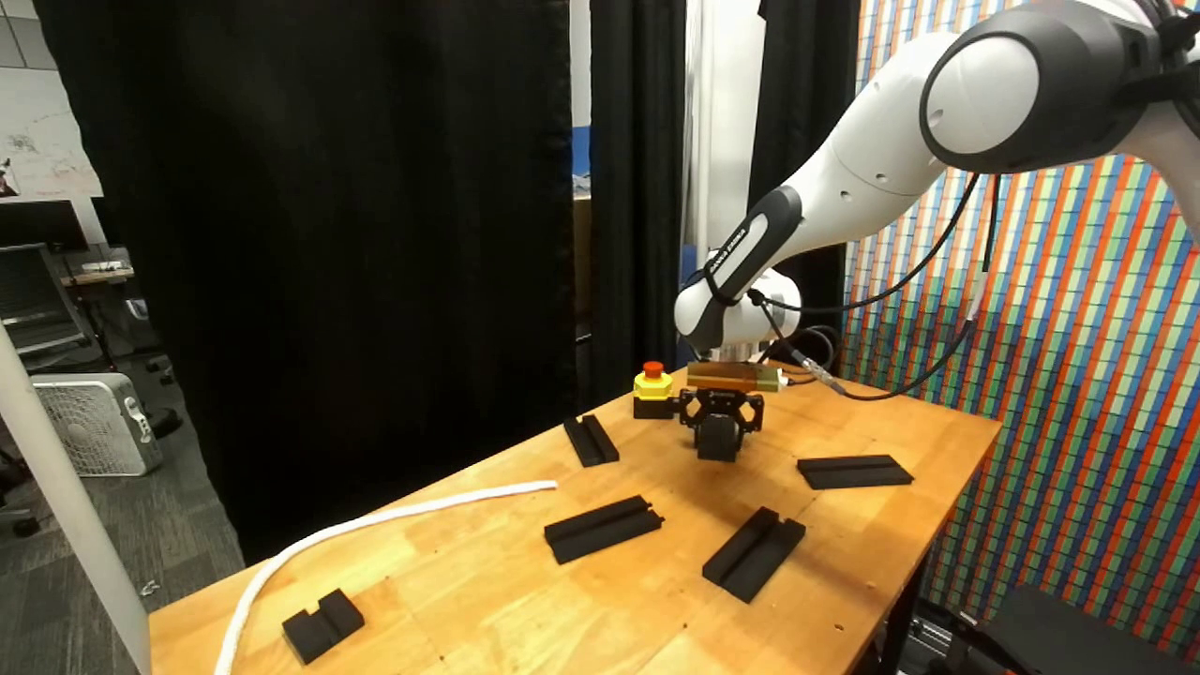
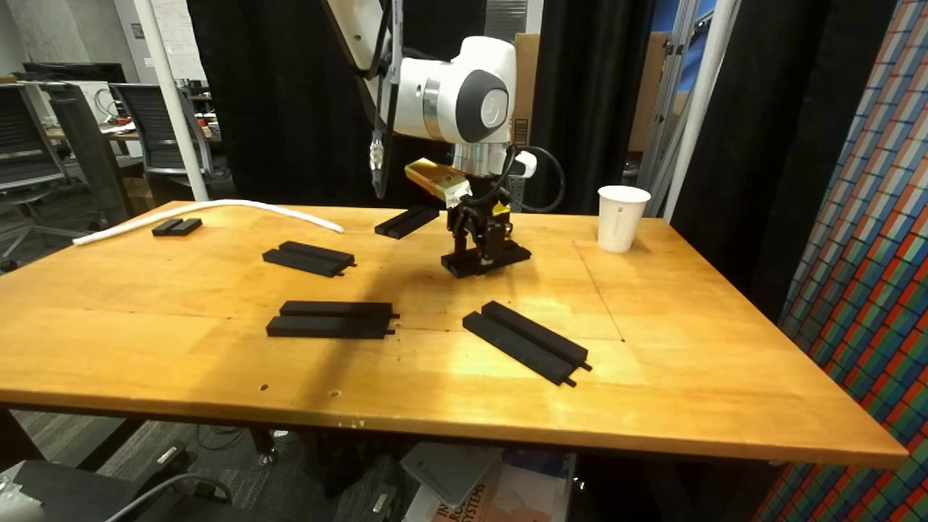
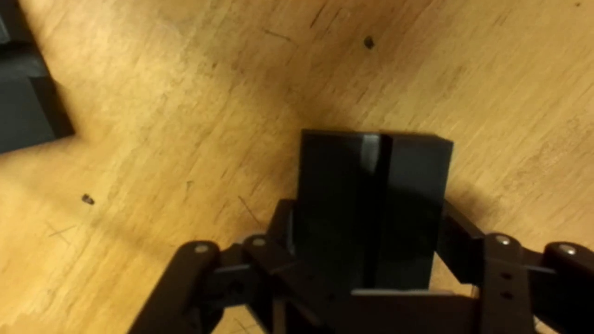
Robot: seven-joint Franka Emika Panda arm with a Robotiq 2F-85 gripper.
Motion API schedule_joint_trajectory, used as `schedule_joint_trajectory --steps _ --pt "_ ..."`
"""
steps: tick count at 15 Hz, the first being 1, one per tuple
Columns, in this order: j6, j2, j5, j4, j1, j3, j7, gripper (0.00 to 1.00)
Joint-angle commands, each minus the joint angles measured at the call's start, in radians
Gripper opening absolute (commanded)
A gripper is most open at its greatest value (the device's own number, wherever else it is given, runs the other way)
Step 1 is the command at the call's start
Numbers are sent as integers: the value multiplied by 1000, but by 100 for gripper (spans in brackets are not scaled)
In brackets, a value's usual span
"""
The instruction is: Join the four pieces of the black objects together
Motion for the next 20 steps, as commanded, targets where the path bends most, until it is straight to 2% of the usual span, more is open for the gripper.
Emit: schedule_joint_trajectory --steps 1,7,11,16,18,20 --pt "-34 12 29 33 -8 2 -19 47" --pt "-80 -50 43 -45 60 -8 194 45" --pt "-49 -134 13 -147 141 -8 414 45" --pt "16 -302 -51 -333 224 -4 681 45" --pt "23 -354 -73 -376 230 24 723 45" --pt "37 -369 -33 -389 218 80 676 45"
